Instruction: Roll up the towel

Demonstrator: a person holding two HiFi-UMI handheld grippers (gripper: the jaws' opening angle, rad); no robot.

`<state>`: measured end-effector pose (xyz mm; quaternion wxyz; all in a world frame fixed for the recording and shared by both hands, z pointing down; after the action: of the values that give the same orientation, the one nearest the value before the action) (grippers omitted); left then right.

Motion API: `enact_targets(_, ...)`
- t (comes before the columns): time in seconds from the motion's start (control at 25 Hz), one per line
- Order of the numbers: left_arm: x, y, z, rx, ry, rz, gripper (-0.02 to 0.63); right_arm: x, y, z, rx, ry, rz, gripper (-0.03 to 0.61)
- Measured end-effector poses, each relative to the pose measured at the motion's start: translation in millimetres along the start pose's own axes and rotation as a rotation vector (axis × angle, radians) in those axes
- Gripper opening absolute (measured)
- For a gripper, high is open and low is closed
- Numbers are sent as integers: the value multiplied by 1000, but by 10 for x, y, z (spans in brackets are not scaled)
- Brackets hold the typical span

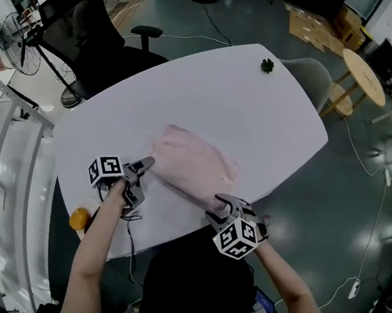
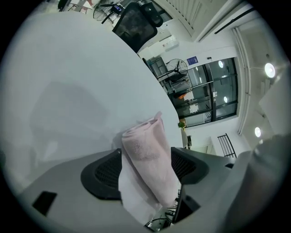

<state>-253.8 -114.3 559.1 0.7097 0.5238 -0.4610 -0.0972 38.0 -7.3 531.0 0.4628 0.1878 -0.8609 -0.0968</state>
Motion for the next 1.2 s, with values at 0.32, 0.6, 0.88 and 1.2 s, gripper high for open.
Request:
enact_targets(0.32, 205, 57, -25, -25, -55, 69, 185, 259, -31, -236, -105, 38, -26, 193)
enact_targets(0.6, 175, -49, 20, -71, -77, 3, 109, 119, -167, -196, -125, 18, -109, 115)
enact_targets(0.88, -6, -212, 6, -54, -70, -57, 107, -156, -319, -3, -150, 12, -150, 106)
enact_targets(1.2, -435, 49, -111, -60, -63, -48, 109, -221, 60, 175, -130, -3, -94, 106)
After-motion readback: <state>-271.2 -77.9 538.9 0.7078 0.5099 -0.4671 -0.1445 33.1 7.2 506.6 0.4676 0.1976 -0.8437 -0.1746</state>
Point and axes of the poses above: the fingertips, and each gripper's own axes: x forward along the fingers, y to its left, z out of its top, the point moved 7 cm from there along -x, backward along the fingers, and after that the axes turned 10 degrees about -x, right-handed, at the moved point
